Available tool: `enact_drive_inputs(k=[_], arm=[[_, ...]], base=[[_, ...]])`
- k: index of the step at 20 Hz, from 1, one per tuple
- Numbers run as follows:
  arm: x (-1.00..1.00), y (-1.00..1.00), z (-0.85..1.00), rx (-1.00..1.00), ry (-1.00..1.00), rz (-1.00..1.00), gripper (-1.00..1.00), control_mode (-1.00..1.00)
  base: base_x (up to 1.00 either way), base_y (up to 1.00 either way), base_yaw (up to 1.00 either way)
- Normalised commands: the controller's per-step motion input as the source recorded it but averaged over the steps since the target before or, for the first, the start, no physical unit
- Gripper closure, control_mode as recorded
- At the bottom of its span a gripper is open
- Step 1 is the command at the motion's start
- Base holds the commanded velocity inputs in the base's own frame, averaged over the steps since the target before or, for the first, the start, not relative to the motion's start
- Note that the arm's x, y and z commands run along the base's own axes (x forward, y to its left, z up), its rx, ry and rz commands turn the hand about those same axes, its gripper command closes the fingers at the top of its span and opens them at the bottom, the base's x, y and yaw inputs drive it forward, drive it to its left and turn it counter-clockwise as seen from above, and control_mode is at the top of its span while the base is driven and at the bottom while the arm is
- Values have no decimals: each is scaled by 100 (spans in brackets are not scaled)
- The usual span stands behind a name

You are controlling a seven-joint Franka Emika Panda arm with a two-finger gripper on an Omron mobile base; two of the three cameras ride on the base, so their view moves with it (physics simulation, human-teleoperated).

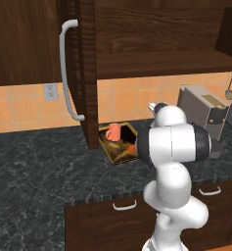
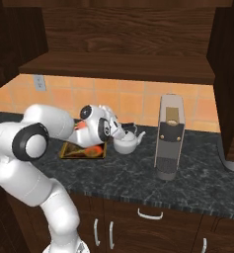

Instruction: Pick the kettle from the counter and place it on the tray. Then pick the mug from the cabinet and place it on the tray. Then close the cabinet doors.

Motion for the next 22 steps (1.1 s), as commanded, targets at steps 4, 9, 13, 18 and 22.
enact_drive_inputs(k=[4,9,13,18,22], arm=[[24,-9,-10,0,1,3,-100,-100],[2,-30,-17,2,0,2,-100,-100],[1,-14,-17,2,0,4,-100,-100],[3,-2,-21,0,0,3,100,-100],[3,-5,-12,1,0,2,100,-100]], base=[[0,0,0],[0,0,0],[0,0,0],[0,0,0],[0,0,0]])
